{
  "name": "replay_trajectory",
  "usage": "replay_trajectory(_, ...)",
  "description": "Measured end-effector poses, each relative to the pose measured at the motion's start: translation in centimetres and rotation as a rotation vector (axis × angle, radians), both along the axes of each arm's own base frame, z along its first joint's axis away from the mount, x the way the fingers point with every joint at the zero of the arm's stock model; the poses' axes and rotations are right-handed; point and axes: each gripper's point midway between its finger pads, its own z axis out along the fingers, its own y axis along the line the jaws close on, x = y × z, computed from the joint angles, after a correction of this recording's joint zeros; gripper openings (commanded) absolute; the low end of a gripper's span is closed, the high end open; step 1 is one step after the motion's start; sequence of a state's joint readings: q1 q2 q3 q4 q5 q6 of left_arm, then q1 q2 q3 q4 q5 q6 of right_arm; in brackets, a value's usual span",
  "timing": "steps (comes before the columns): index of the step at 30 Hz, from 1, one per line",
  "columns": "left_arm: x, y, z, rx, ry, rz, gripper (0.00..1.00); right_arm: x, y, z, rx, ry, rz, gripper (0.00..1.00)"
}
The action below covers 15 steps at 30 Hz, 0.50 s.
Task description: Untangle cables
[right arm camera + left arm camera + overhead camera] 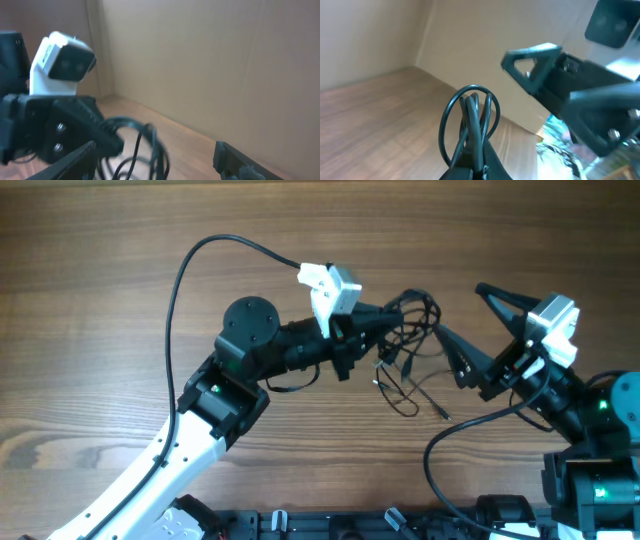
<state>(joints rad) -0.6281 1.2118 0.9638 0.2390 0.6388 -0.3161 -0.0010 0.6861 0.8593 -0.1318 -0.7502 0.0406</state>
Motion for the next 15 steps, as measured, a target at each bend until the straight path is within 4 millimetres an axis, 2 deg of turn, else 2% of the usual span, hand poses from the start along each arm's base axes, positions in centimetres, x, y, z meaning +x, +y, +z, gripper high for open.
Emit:
replay_trajectory(3, 0.5, 0.1, 0.7, -0.017, -0.028, 0.037, 0.04, 0.4, -0.4, -1.7, -0.035, 0.055, -0.034, 0.80)
replay_trajectory(6, -1.1, -1.2, 1.1, -0.031, -0.045, -0.008, 0.04, 1.3, -1.5, -2.0, -0.054, 0.054, -0.116, 0.80)
replay_trajectory(9, -1.9, -1.8, 1.1, -0.032, -0.046, -0.035, 0.04, 2.5, -3.6, -2.8, -0.065, 0.089, -0.259, 0.80)
replay_trajectory(12, -2.1, -1.8, 1.2, -0.034, -0.048, -0.047, 0.04, 3.7, -6.7, -4.3, -0.082, 0.149, -0.452, 0.79)
replay_trajectory(15, -2.7, -2.0, 1.2, -0.035, -0.051, -0.082, 0.04, 4.1, -8.8, -4.8, -0.089, 0.172, -0.578, 0.79)
